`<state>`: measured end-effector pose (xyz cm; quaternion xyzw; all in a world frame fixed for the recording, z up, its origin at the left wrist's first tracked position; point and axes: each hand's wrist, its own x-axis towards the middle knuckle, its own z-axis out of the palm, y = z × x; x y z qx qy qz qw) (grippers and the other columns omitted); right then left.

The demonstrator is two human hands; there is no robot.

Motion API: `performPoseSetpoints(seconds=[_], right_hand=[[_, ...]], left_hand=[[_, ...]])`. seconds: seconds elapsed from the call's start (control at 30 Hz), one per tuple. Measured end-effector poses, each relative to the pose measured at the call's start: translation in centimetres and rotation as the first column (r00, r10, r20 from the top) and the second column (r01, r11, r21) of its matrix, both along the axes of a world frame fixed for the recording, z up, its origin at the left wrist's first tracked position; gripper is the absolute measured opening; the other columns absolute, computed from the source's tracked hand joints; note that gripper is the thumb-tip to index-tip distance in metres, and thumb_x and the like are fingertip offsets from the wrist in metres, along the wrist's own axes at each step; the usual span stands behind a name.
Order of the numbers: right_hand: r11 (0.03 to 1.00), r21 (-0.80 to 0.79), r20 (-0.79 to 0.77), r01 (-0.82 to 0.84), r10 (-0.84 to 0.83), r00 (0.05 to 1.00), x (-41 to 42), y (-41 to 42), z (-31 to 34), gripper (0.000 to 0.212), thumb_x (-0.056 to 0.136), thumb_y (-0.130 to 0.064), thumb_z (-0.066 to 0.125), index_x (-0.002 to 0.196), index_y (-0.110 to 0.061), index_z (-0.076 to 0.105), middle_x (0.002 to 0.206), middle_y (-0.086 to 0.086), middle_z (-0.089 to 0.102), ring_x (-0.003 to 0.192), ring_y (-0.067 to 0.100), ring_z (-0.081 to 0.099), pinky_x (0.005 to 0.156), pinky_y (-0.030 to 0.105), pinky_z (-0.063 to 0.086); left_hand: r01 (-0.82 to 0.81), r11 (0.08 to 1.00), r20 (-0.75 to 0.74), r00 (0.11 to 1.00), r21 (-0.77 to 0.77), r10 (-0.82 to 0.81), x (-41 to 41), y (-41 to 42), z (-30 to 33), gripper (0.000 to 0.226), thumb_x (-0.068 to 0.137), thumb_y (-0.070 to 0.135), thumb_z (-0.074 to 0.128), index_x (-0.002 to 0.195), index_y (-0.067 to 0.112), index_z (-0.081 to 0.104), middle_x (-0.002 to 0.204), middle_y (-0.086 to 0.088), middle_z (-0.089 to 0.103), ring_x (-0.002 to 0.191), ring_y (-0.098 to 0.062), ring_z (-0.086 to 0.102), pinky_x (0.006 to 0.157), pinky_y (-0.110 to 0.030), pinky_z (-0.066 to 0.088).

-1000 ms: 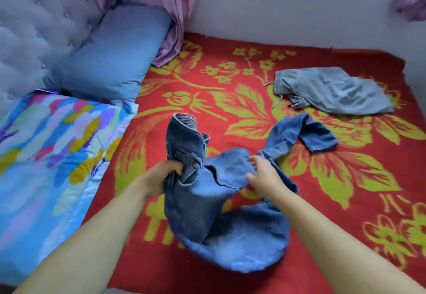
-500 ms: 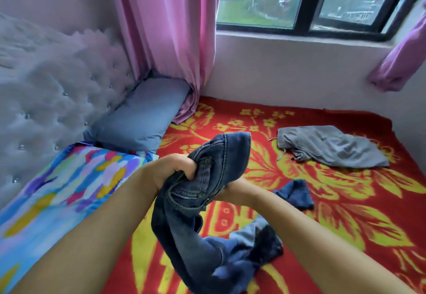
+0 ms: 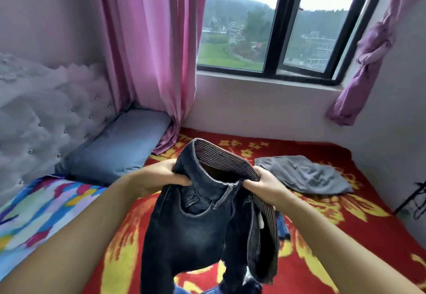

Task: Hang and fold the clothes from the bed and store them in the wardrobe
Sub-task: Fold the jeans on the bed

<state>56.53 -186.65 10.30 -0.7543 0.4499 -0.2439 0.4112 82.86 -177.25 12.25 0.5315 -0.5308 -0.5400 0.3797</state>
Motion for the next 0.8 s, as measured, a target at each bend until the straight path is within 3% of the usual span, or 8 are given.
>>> performPoseSetpoints(seconds=[0.1, 0.2, 0.3, 0.37, 0.53, 0.6, 0.7, 0.8], right_hand=[[1.000, 0.015, -0.036, 0.013, -0.013, 0.999, -1.0, -0.2, 1.3, 0.010, 0.085, -0.008, 0.058, 0.076, -0.013, 0.061, 0.067, 0.000, 0.058, 0.060, 0.012, 0.054, 0.055, 0.022, 0.041], [0.991, 0.135, -0.142, 0.015, 0.004, 0.990, -1.7, -0.1, 2.9, 0.013, 0.084, -0.015, 0.059, 0.071, -0.013, 0.058, 0.064, 0.001, 0.060, 0.053, 0.012, 0.056, 0.051, 0.019, 0.043], [0.967, 0.254, -0.188, -0.012, 0.061, 0.980, -1.5, 0.7, 4.4, 0.011, 0.083, -0.018, 0.060, 0.073, -0.014, 0.059, 0.063, 0.002, 0.062, 0.051, 0.014, 0.058, 0.050, 0.018, 0.044], [0.958, 0.286, -0.069, 0.016, 0.004, 0.998, -1.0, 0.8, 5.3, 0.014, 0.087, -0.012, 0.057, 0.072, -0.012, 0.060, 0.058, 0.000, 0.061, 0.042, 0.008, 0.057, 0.043, 0.013, 0.042], [0.812, 0.578, 0.384, 0.075, -0.352, 0.854, -0.1, -0.2, 7.4, 0.011, 0.093, -0.005, 0.044, 0.092, -0.003, 0.055, 0.069, 0.012, 0.058, 0.053, 0.019, 0.056, 0.051, 0.024, 0.049], [0.822, 0.560, 0.379, 0.108, -0.370, 0.848, 0.7, -0.9, 8.4, 0.018, 0.095, -0.008, 0.041, 0.082, -0.006, 0.053, 0.066, 0.010, 0.056, 0.058, 0.018, 0.052, 0.057, 0.025, 0.046], [0.862, 0.457, 0.353, 0.219, -0.402, 0.845, 2.3, -1.1, 9.2, 0.028, 0.094, -0.013, 0.043, 0.067, -0.011, 0.052, 0.056, 0.001, 0.056, 0.046, 0.009, 0.053, 0.047, 0.018, 0.043], [0.799, 0.576, 0.449, 0.172, -0.485, 0.751, 3.0, -0.3, 9.0, 0.024, 0.092, -0.014, 0.045, 0.071, -0.008, 0.054, 0.058, 0.006, 0.058, 0.046, 0.016, 0.055, 0.044, 0.020, 0.045]], left_hand=[[-0.033, 0.999, 0.030, 0.999, -0.038, 0.034, -1.1, -0.8, -0.8, 0.036, 0.071, 0.017, 0.075, 0.105, 0.009, 0.070, 0.111, -0.009, 0.072, 0.104, -0.021, 0.068, 0.090, -0.031, 0.052], [-0.311, 0.944, -0.034, 0.950, -0.114, 0.309, -2.0, -2.3, -1.1, 0.018, 0.082, 0.010, 0.073, 0.100, 0.008, 0.069, 0.100, -0.010, 0.074, 0.103, -0.031, 0.067, 0.089, -0.036, 0.053], [-0.577, 0.746, 0.196, 0.731, -0.332, 0.653, -3.6, -3.6, -1.3, 0.028, 0.091, 0.009, 0.062, 0.119, 0.006, 0.058, 0.111, -0.013, 0.064, 0.113, -0.035, 0.058, 0.088, -0.031, 0.045], [-0.527, 0.618, 0.263, 0.597, -0.584, 0.758, -6.2, -3.2, -1.5, 0.042, 0.092, 0.011, 0.057, 0.131, -0.002, 0.050, 0.125, -0.023, 0.053, 0.121, -0.036, 0.048, 0.102, -0.032, 0.033], [-0.119, 0.666, 0.270, 0.850, -0.737, 0.452, -12.8, 0.3, -3.5, 0.070, 0.089, 0.045, 0.048, 0.149, 0.018, 0.024, 0.154, -0.004, 0.027, 0.145, -0.013, 0.022, 0.119, -0.030, 0.018], [-0.006, 0.743, 0.317, 0.902, -0.670, 0.293, -14.2, 1.3, -4.9, 0.090, 0.082, 0.052, 0.056, 0.149, 0.030, 0.001, 0.161, 0.005, 0.004, 0.148, -0.005, 0.002, 0.120, -0.025, 0.010], [-0.030, 0.809, 0.331, 0.903, -0.587, 0.273, -15.7, 1.3, -5.9, 0.121, 0.070, 0.064, 0.070, 0.138, 0.049, -0.029, 0.155, 0.022, -0.025, 0.141, 0.009, -0.020, 0.114, -0.016, 0.003], [-0.117, 0.860, 0.255, 0.927, -0.498, 0.274, -16.2, 0.4, -6.6, 0.141, 0.057, 0.068, 0.078, 0.139, 0.046, -0.034, 0.160, 0.020, -0.004, 0.146, 0.003, 0.000, 0.118, -0.021, 0.014]])
